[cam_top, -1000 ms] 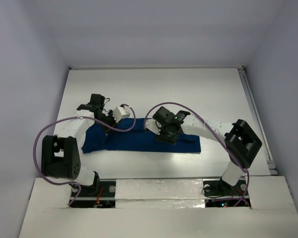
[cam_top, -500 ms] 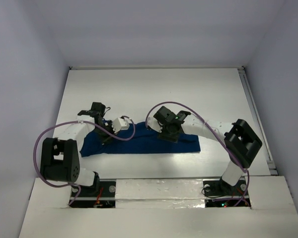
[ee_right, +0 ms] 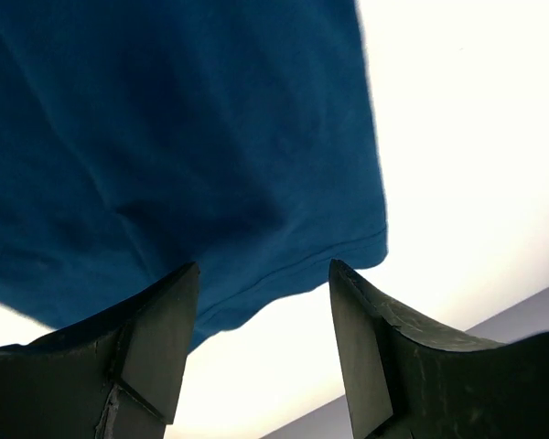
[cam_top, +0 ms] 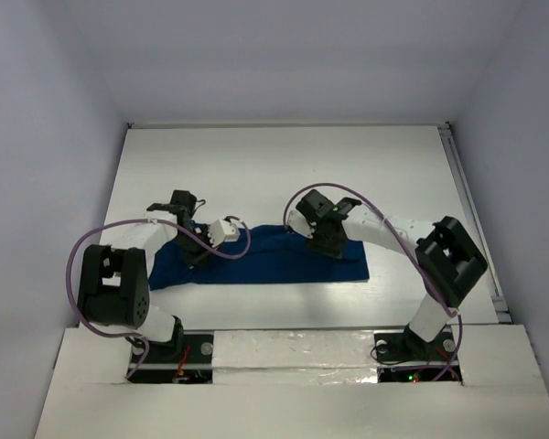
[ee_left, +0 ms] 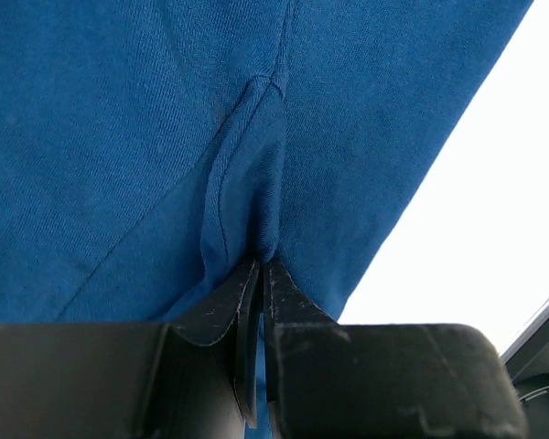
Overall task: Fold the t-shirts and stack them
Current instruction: Fold the other side of the tshirt into a rectangle
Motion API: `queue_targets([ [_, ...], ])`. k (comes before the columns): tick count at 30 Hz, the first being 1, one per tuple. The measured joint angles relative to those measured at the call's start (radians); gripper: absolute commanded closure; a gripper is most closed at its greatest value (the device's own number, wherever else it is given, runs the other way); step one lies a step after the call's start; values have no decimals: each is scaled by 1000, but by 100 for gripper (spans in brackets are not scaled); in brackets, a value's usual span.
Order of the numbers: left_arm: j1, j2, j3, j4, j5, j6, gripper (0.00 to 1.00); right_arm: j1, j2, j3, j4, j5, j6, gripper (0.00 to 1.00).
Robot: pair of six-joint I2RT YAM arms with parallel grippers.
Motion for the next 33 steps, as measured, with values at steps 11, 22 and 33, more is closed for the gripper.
queue_targets([
  [11, -2, 24, 9, 9, 4, -9, 100, 0, -115, -24, -113, -114, -22, 40],
  [22, -4, 38, 11, 17, 14, -15, 100, 0, 13, -87, -113, -109, -26, 43],
  [33, -10, 42, 11, 20, 16, -15, 100, 0, 22, -89, -97, -92, -29, 52],
])
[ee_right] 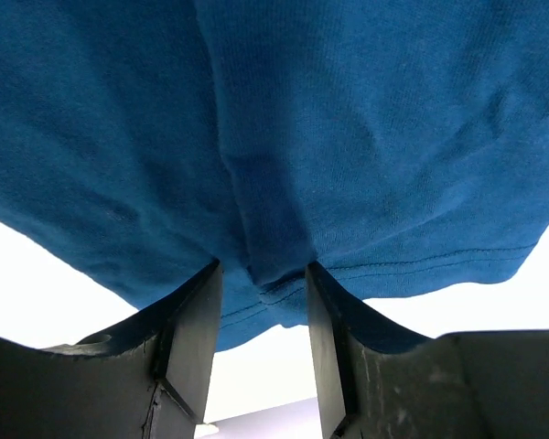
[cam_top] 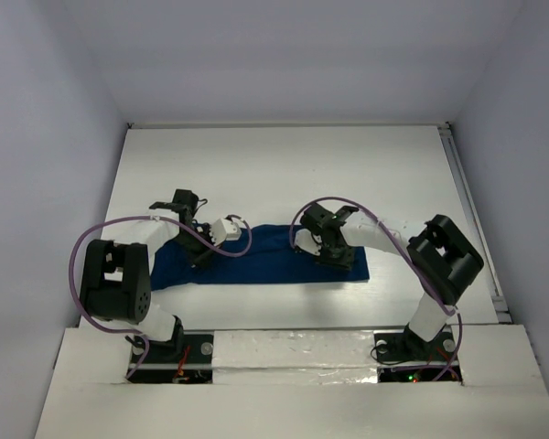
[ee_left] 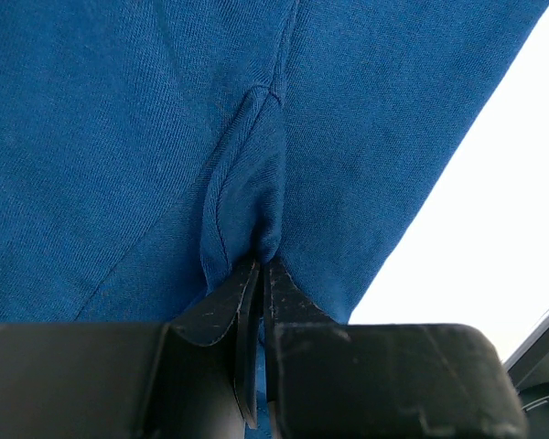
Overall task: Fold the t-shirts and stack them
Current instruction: Fold the other side of the tshirt into a rectangle
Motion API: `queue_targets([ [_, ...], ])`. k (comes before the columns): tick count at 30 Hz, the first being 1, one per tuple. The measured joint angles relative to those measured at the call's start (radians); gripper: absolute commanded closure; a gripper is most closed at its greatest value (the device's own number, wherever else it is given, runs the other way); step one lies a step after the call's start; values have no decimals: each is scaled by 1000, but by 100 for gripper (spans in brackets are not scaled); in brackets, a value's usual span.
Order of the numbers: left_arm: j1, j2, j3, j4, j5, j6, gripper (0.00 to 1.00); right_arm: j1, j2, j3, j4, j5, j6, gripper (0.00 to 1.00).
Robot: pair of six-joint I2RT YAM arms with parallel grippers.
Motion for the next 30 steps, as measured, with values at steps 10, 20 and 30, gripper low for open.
queue_targets([
  [10, 0, 5, 6, -3, 1, 0, 100, 0, 0, 48, 0, 22, 0, 53],
  [20, 0, 5, 6, -3, 1, 0, 100, 0, 0, 58, 0, 21, 4, 50],
  [30, 0, 5, 6, -3, 2, 0, 100, 0, 51, 52, 27, 5, 3, 78],
])
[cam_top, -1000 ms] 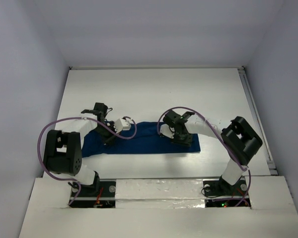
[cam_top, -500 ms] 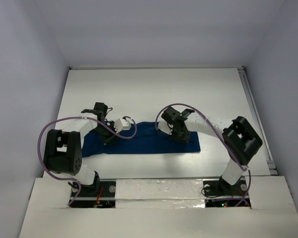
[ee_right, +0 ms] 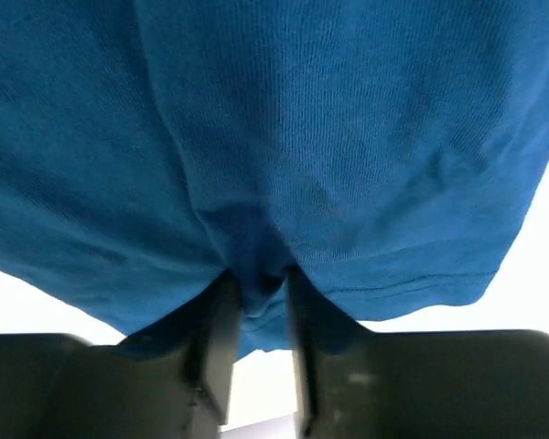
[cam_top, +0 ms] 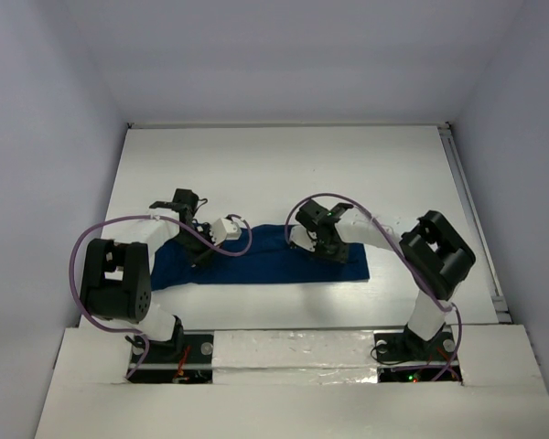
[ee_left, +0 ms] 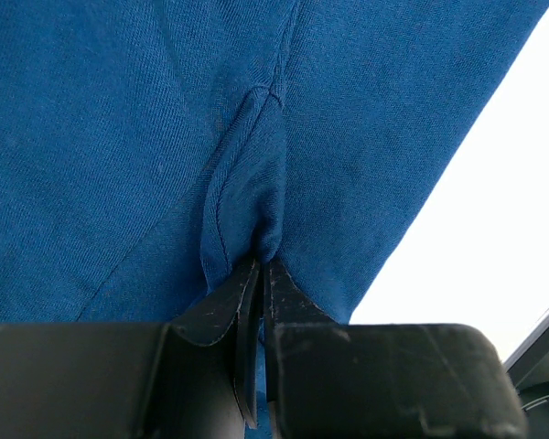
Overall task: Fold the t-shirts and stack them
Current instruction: Fold the other side of the tshirt into a rectangle
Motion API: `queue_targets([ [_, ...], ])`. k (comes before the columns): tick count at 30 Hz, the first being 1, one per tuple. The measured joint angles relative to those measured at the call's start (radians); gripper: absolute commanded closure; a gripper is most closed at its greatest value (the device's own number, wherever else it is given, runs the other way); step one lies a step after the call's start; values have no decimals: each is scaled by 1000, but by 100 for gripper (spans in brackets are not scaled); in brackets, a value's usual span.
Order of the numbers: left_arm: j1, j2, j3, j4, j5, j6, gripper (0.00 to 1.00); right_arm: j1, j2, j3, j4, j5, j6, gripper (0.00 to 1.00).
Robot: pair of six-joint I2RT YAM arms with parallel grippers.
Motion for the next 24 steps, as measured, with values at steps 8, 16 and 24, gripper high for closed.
queue_targets([
  [8, 0, 0, 0, 0, -1, 0, 100, 0, -2, -2, 3, -2, 4, 100],
  [16, -2, 0, 0, 0, -3, 0, 100, 0, -73, -3, -4, 21, 2, 100],
  [24, -2, 0, 0, -1, -4, 0, 100, 0, -105, -4, -22, 32, 3, 87],
])
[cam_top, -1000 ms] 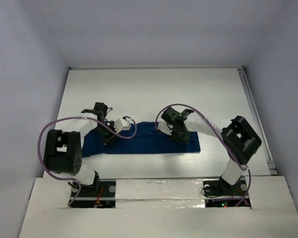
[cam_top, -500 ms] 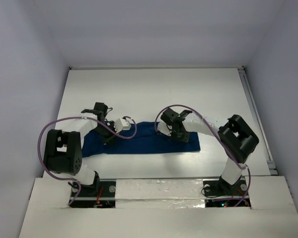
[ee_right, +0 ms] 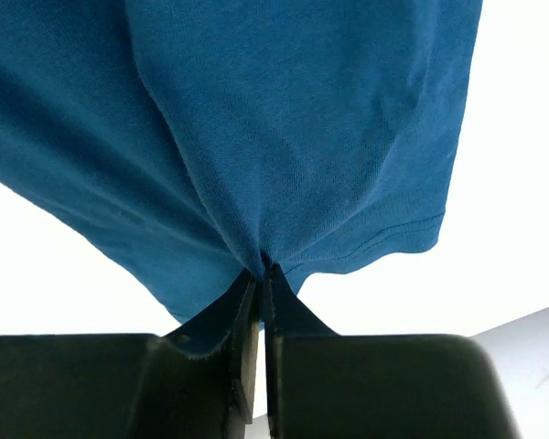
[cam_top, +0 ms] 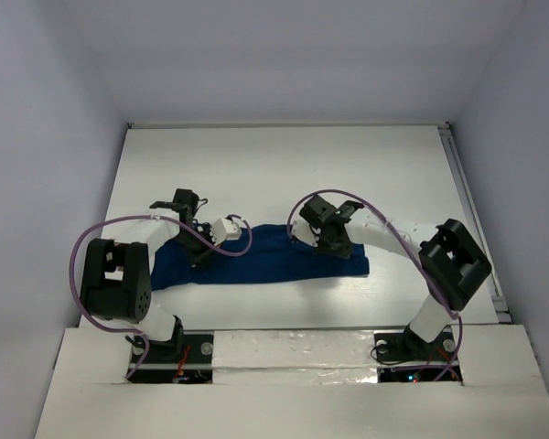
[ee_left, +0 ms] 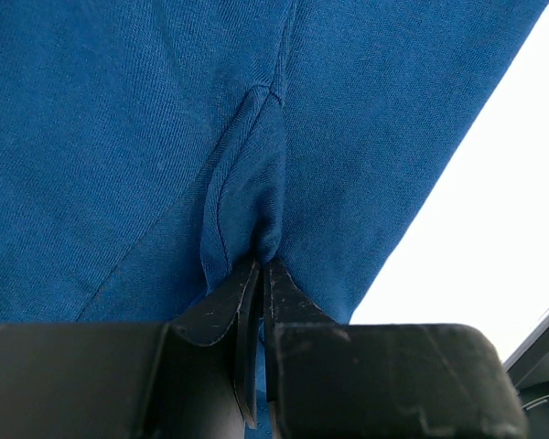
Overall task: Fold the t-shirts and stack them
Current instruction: Fold the other side of the tshirt into a rectangle
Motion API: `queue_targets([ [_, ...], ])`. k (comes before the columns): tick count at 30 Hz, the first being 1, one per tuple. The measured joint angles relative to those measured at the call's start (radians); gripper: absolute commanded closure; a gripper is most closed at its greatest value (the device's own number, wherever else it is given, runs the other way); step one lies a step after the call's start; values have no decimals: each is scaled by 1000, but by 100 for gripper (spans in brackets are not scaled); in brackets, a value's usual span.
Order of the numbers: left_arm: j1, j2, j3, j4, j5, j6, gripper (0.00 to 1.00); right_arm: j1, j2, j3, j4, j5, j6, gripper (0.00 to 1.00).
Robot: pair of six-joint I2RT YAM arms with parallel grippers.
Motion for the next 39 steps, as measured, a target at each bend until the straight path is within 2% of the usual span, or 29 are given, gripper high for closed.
queue_targets([
  [3, 0, 0, 0, 0, 1, 0, 100, 0, 2, -2, -4, 0, 0, 86],
  [7, 0, 0, 0, 0, 1, 0, 100, 0, 30, -10, 0, -1, 1, 77],
  [10, 0, 0, 0, 0, 1, 0, 100, 0, 61, -19, -3, -1, 1, 73],
  [12, 0, 0, 0, 0, 1, 0, 100, 0, 75, -19, -1, -1, 1, 79],
  [14, 0, 0, 0, 0, 1, 0, 100, 0, 79, -19, -2, -2, -3, 98],
  [15, 0, 0, 0, 0, 1, 0, 100, 0, 79, -19, -3, -3, -3, 100],
  [25, 0, 0, 0, -2, 1, 1, 100, 0, 72, -19, -8, -2, -1, 100],
  [39, 0, -30, 0, -53, -6, 42, 100, 0, -28, -22, -60, 15, 2, 100],
])
